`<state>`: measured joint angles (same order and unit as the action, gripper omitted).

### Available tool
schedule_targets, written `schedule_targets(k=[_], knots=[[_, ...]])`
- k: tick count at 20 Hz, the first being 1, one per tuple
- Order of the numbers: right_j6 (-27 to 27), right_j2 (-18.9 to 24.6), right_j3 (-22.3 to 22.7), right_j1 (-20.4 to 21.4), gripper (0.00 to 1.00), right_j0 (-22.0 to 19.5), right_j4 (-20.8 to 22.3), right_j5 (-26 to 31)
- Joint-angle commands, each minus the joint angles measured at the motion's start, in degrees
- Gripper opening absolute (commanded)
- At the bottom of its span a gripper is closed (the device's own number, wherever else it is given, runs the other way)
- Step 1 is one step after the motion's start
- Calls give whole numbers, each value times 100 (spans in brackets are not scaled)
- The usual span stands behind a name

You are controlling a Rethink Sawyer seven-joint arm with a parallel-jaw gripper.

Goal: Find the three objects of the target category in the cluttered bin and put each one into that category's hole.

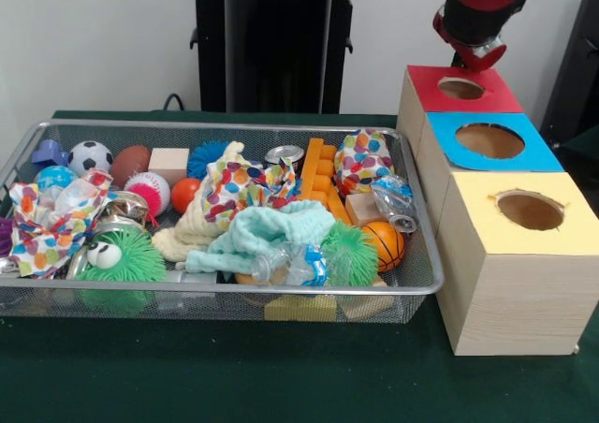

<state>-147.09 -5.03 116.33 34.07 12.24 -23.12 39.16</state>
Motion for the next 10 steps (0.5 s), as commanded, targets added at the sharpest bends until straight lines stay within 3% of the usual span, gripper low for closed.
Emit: schedule_targets(k=[1,10], knots=[[-1708,-582,-2169,-323,0,181,120,849],[-1556,-1166,-2928,-573,0,547,656,1621]])
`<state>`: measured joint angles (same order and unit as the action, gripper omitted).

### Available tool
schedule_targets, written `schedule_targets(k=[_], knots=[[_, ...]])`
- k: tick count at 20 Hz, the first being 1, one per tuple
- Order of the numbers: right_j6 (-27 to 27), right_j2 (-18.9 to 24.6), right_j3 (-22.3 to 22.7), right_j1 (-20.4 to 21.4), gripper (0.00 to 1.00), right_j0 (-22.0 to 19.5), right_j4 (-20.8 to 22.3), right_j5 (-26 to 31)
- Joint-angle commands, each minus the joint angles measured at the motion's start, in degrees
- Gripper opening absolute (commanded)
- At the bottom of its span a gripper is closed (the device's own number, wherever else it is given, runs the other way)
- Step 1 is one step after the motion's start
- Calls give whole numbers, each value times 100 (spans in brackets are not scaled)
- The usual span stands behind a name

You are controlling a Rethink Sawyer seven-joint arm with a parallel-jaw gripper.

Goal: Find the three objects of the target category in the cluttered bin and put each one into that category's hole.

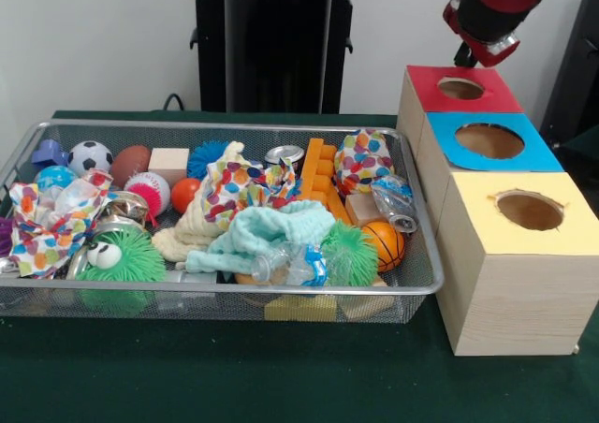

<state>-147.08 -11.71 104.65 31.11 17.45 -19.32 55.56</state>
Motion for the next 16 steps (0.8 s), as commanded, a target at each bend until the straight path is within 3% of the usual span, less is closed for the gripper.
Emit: schedule_targets(k=[1,6,16], knots=[[-1505,-549,-1829,-306,0,52,343,-12],[-1297,-634,-2010,-352,0,81,501,-18],[-1260,-642,-2003,-352,0,85,372,36]])
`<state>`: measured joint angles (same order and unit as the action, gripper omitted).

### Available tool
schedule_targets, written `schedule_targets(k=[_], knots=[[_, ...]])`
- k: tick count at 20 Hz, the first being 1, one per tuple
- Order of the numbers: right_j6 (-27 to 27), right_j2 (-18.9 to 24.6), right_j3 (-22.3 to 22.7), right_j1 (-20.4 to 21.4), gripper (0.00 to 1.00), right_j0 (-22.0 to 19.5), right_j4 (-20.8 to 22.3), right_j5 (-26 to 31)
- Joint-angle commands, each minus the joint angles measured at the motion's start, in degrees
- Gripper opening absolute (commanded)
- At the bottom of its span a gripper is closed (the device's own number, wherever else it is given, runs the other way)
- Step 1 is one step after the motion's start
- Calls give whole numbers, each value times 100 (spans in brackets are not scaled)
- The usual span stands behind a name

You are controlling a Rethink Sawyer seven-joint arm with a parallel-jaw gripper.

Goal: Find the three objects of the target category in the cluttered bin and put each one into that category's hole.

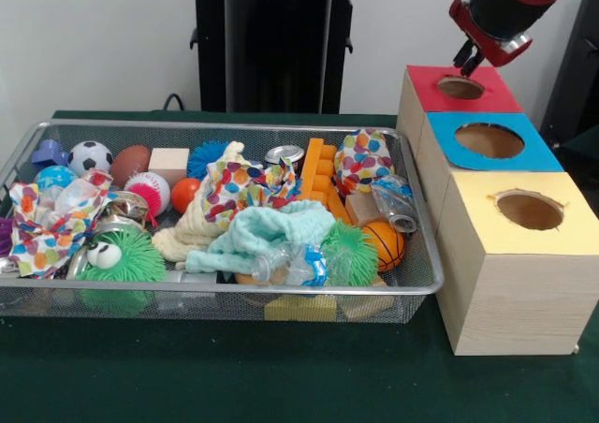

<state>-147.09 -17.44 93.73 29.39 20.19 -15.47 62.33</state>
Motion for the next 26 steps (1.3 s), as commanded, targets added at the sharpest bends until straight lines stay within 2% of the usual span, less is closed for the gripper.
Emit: schedule_targets(k=[1,7,11,20,26], knots=[[-1272,-81,-917,-182,0,-168,-24,-639],[-1392,-143,-1041,-209,0,-25,-91,-516],[-1612,-260,-1282,-263,0,142,-82,-196],[-1738,-453,-1675,-403,0,297,-107,234],[-1820,-650,-2199,-552,0,437,-29,829]])
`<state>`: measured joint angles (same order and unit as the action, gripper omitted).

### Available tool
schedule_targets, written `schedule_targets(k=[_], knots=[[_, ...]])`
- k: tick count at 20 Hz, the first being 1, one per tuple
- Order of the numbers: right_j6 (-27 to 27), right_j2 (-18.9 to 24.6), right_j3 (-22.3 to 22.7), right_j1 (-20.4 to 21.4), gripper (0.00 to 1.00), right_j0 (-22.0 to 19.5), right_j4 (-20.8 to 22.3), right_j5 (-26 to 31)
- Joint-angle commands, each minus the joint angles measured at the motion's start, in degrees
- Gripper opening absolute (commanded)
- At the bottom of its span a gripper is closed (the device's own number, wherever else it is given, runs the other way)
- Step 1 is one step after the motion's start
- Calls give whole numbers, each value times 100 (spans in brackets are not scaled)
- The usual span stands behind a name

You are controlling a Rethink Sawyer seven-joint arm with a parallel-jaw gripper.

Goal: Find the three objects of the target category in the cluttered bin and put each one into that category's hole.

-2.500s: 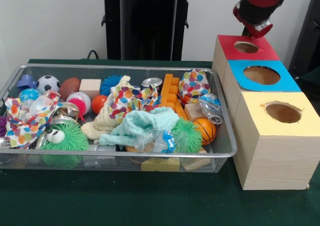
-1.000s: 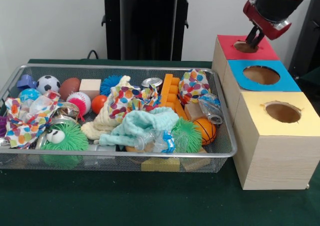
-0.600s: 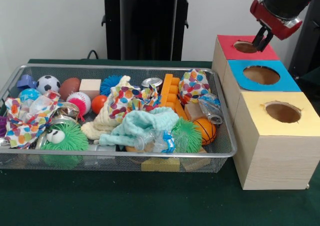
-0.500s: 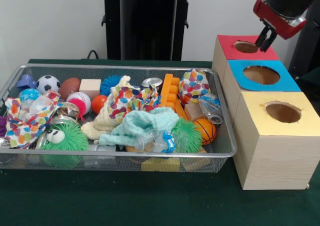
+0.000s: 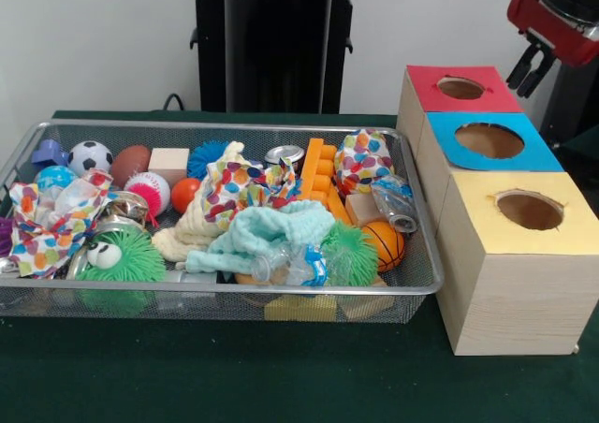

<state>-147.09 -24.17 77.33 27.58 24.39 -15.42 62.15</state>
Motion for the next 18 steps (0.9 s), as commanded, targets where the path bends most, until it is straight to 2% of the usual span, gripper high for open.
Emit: schedule_targets(k=[1,12,18], knots=[[-1862,-5,-598,-387,0,55,-49,906],[-2018,-176,-682,-458,0,208,-232,1062],[-2024,-289,-917,-559,0,239,-288,1320]])
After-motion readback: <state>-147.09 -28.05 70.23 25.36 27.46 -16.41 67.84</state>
